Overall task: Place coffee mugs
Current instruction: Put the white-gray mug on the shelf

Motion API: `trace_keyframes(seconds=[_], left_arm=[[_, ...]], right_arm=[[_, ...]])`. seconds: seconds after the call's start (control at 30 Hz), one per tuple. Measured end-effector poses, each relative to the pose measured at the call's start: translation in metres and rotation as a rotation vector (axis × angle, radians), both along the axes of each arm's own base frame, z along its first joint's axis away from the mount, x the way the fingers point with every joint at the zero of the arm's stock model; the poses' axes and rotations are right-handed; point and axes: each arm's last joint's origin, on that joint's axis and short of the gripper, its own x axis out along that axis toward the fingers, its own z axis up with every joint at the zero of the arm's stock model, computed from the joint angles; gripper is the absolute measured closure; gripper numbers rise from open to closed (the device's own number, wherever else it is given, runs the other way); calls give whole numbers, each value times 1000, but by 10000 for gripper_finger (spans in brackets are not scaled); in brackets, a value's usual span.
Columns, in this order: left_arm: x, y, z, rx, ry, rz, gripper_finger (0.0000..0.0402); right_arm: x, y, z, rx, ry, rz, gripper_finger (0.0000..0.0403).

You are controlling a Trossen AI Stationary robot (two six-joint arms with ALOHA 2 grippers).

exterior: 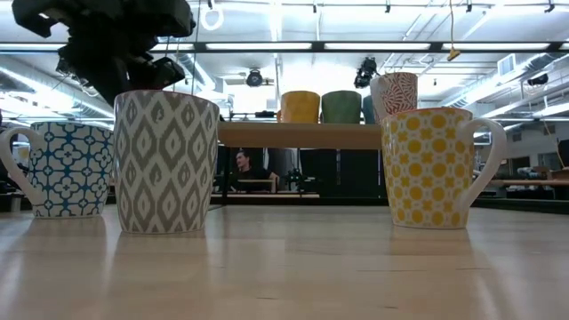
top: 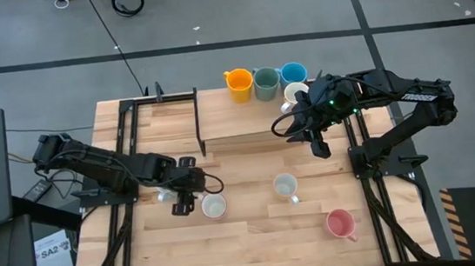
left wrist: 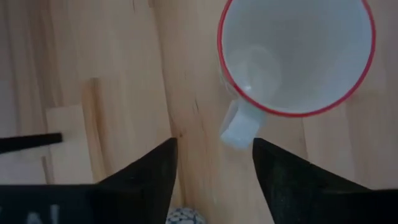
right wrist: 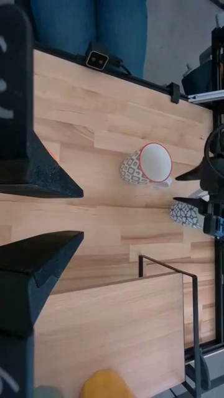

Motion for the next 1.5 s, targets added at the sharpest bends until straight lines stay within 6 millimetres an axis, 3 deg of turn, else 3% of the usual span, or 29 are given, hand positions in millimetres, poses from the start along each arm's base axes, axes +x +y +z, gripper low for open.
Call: trace_keyframes(seconds=[0.27, 0.6, 1.33, 1.5], left_arm=[[1, -1, -1, -23, -6, 0, 175], [-3, -5, -29, -97, -32, -33, 175], [3, -6, -26, -139, -104, 13, 175], [3, -6, -26, -119, -106, -24, 195]], right_arm=[[0, 0, 0, 0, 0, 0, 302], [0, 0, 0, -1, 0, 1, 302], [0, 0, 0, -2, 0, 2, 302], [0, 0, 0, -2, 0, 2, 302]])
